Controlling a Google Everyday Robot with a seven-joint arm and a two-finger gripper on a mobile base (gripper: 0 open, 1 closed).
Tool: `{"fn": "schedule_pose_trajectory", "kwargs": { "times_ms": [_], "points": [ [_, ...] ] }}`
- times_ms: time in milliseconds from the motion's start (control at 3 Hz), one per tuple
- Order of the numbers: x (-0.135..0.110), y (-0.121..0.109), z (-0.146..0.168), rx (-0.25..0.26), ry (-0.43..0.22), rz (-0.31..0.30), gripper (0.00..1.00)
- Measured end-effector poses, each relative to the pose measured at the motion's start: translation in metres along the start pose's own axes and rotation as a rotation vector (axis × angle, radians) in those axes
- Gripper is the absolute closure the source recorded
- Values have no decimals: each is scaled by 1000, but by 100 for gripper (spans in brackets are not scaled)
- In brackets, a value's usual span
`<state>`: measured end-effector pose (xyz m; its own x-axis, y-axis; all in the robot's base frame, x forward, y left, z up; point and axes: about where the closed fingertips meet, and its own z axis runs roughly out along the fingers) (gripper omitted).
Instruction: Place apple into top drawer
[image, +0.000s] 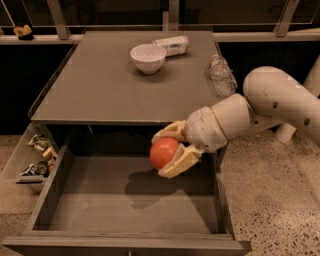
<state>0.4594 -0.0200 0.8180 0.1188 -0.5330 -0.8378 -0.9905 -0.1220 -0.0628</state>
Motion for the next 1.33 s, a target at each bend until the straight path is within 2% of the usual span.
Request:
{"fn": "schedule_pose_trajectory", "kwargs": {
  "times_ms": [333,667,1000,1333],
  "points": [
    [30,59,-4,-14,64,126,100],
    [39,74,-1,-28,78,153,100],
    [39,74,-1,-27,77,151,100],
    [64,87,15,-54,94,202,100]
  ]
}}
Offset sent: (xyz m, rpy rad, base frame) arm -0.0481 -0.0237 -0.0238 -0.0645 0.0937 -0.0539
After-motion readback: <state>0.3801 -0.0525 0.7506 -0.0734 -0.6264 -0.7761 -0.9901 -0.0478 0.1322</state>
